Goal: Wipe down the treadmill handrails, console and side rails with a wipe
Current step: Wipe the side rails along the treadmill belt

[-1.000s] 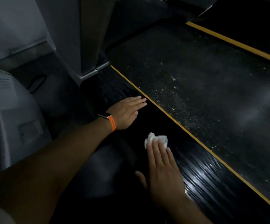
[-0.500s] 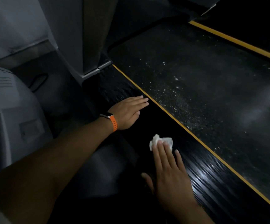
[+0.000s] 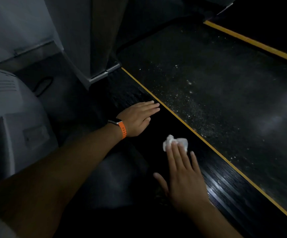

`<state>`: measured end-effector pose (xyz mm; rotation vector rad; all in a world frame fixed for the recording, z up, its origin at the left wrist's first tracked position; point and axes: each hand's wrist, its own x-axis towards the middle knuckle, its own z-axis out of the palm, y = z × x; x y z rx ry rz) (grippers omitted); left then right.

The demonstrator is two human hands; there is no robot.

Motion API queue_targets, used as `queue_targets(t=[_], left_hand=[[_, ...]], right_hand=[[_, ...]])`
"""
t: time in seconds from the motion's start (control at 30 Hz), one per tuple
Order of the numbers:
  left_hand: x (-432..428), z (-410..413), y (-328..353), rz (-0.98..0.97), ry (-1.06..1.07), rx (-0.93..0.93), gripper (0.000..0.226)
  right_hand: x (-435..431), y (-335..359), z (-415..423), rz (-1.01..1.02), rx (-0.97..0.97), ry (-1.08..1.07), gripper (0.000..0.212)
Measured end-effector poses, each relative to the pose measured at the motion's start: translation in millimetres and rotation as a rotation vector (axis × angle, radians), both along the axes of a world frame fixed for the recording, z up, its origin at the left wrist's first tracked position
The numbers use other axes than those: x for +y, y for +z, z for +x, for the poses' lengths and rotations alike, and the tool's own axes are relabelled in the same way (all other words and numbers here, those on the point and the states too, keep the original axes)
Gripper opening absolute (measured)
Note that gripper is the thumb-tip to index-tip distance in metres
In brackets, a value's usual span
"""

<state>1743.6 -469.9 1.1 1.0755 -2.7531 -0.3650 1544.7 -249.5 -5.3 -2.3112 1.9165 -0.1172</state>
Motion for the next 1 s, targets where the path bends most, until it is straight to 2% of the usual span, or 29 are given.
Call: queue_targets(t=[0.1,0.2,0.33,0.4,0.6,0.7,0.87,1.0], left_hand=[[1,0,-1,0.002,0.004,-0.001,0.059],[2,-1,2,0.002,0.009,0.009,0.061],[1,-2,3,0.016,0.027,0.006,0.058],[1,-1,2,0.007,0.016,0.016,0.058],[2,0,1,-0.021,0.005,0.013,0.058],[1,-1,1,-0.031,0.001,0.01,0.058],[0,-2,2,-0.01,0.017,-0.002,0.06],[0,-1,1,-0.013,0.007,0.015,0.06]], right_hand=[[2,0,-1,-0.006,-0.008,-0.015,0.091],[-39,3,23,0.024,-0.009,-0.019,0.095],[-89,14,41,0.164,0.052,0.015,0.097],[-82,14,32,0.172,0.049,0.028,0.096],[-9,2,-12,0.029,-0.015,-0.038,0.091],[-30,6,5,0.041,-0.016,-0.049,0.094],[-98,19,30,0.2,0.045,-0.039,0.094],[-65,15,6,0.158,0.026,-0.032,0.095]])
